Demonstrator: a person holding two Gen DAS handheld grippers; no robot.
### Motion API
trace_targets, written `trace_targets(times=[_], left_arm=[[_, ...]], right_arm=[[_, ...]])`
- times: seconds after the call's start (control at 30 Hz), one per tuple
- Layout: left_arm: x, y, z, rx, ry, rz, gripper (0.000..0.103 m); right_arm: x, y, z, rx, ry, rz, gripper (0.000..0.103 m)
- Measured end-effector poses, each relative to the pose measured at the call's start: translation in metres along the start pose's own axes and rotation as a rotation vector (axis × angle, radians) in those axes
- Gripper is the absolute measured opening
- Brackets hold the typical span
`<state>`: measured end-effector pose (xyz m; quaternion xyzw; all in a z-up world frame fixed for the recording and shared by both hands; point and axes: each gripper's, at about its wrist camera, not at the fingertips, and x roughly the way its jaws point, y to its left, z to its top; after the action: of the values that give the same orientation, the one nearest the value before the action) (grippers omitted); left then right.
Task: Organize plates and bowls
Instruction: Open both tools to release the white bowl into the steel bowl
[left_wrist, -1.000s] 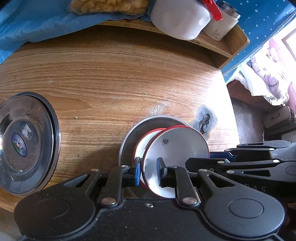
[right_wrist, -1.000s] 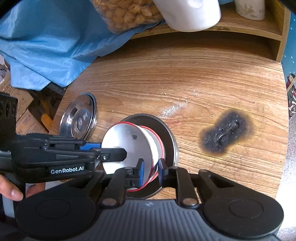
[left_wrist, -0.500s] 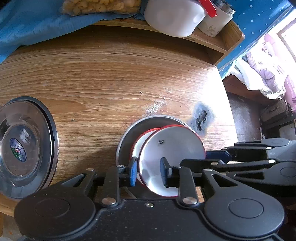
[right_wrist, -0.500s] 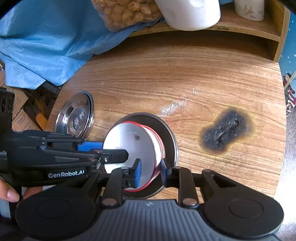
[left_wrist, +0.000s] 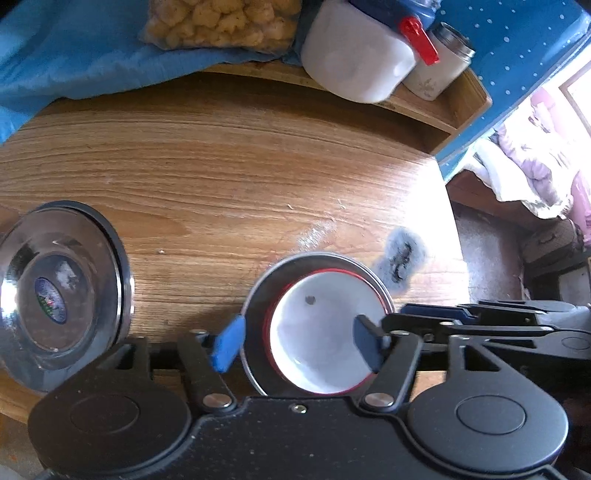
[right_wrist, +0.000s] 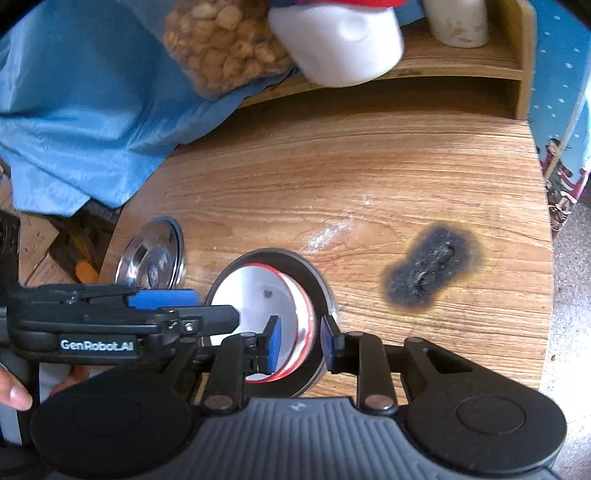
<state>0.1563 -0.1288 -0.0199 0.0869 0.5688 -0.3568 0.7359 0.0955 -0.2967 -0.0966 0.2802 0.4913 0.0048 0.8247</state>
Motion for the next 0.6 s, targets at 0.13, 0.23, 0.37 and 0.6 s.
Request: trace_targets(times=[0.13,0.23,0.37,0.6], left_arm=[[-0.005,-0.004,0.002,0.005,-0.037,0.076,0.093],[-0.007,-0.004,0.005,-0.012,-0.065,0.109,0.1],[-0.009,0.001,0.007,-0.075,-0.107,0.166,0.102],[-0.003,0.0,0.005,-0.091,-0.126,0.376,0.102]], right_arm=[[-0.006,-0.008,-0.002,0.029,-0.025,-0.016,0.029],[-0.009,-0.011,-0.003,0.037,-0.038,-0.031,0.046],[-0.011,-0.015,-0.005,0.037,-0.042,-0.057,0.064],[-0.015,-0.021,-0.01,0.026,-0.043,-0.094,0.095]])
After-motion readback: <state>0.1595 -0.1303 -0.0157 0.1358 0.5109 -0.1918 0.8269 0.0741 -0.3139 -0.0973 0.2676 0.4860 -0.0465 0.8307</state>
